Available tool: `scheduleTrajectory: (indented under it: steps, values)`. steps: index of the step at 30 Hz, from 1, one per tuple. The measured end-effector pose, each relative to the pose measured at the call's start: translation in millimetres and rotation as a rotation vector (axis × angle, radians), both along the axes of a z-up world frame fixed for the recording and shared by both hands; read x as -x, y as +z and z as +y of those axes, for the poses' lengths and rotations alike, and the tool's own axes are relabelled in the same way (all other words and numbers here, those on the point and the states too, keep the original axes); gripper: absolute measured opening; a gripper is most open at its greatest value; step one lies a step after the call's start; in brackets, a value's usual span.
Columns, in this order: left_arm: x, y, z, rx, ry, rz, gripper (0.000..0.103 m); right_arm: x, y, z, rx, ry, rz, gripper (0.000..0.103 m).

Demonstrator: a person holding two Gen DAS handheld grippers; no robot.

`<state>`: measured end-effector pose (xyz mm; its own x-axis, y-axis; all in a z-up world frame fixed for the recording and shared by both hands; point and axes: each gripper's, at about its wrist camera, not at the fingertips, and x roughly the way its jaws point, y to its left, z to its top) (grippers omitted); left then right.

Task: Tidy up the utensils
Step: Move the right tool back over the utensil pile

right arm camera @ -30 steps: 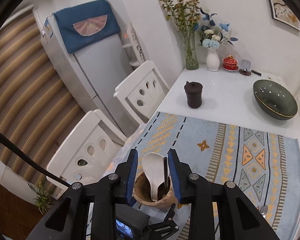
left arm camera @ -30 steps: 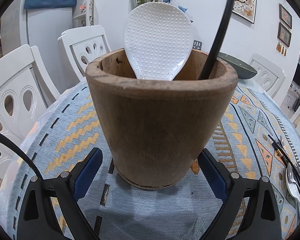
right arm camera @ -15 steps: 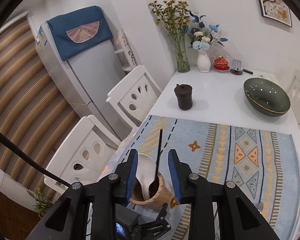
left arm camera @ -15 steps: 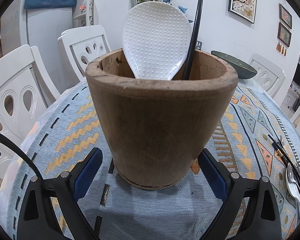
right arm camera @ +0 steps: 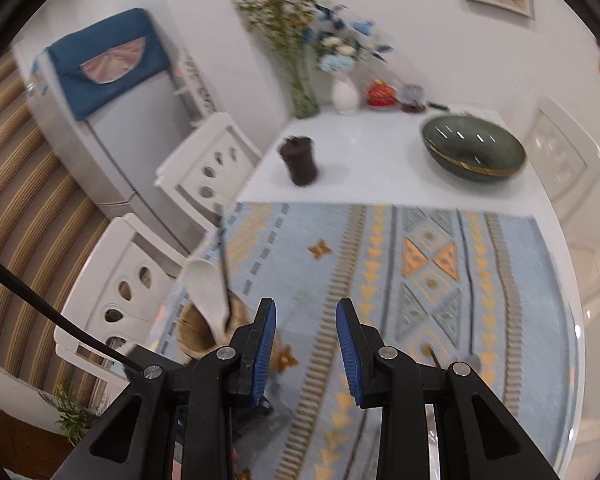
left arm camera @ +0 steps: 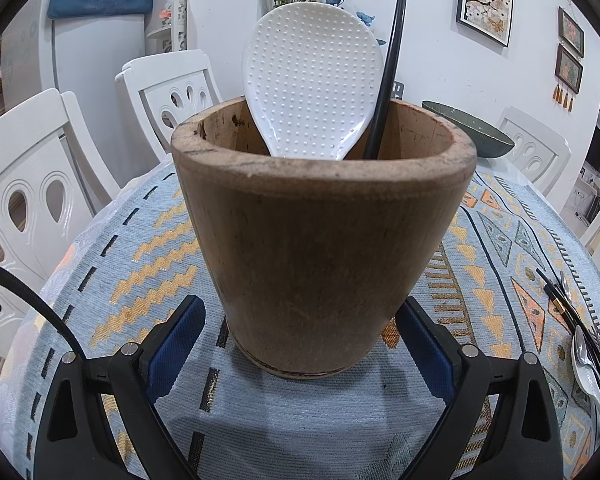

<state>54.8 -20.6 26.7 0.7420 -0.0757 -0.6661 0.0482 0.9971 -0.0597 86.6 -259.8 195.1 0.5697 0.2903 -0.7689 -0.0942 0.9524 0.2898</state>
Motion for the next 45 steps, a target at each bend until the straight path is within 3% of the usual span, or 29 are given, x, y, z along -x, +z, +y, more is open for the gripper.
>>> scheduleTrajectory:
  steps: [11,20,29,36,37,39,40,45]
  values:
    - [0.0,0.1,0.2,0.0,0.0,0.0,0.097,29.8,-50.7,-87.5,-0.032,-0.233,0.164,0.03]
    - [0.8,-0.3,0.0,0.0,-0.001,0.004,0.097,53.6,-105.7,-117.4,-0.008,-0.322,0.328,0.03]
    - [-0.9,-3.0,-0.8,-0.003,-0.001,0.01,0.097,72.1,-156.4,-100.4,0.011,-0.246,0.484,0.03]
    - [-1.1,-3.0,-1.0,-0.003,-0.001,0.009,0.097,70.6,-169.9,-71.1,0.121,-0.167,0.513,0.03]
    - [-0.9,-3.2,-0.9,-0.002,-0.001,0.009,0.097,69.5,-171.0,-66.7,0.138,-0.154,0.513,0.032]
    - [-1.1,-3.1,-1.1,-0.002,-0.001,0.009,0.097,67.1,-172.0,-58.6,0.167,-0.134,0.503,0.048]
    - [-1.3,-2.9,-1.1,-0.003,-0.001,0.009,0.097,66.2,-172.2,-54.2,0.188,-0.124,0.493,0.05]
    - [-1.4,-2.8,-1.0,-0.003,-0.001,0.009,0.097,60.7,-180.6,-41.8,0.279,-0.104,0.485,0.051]
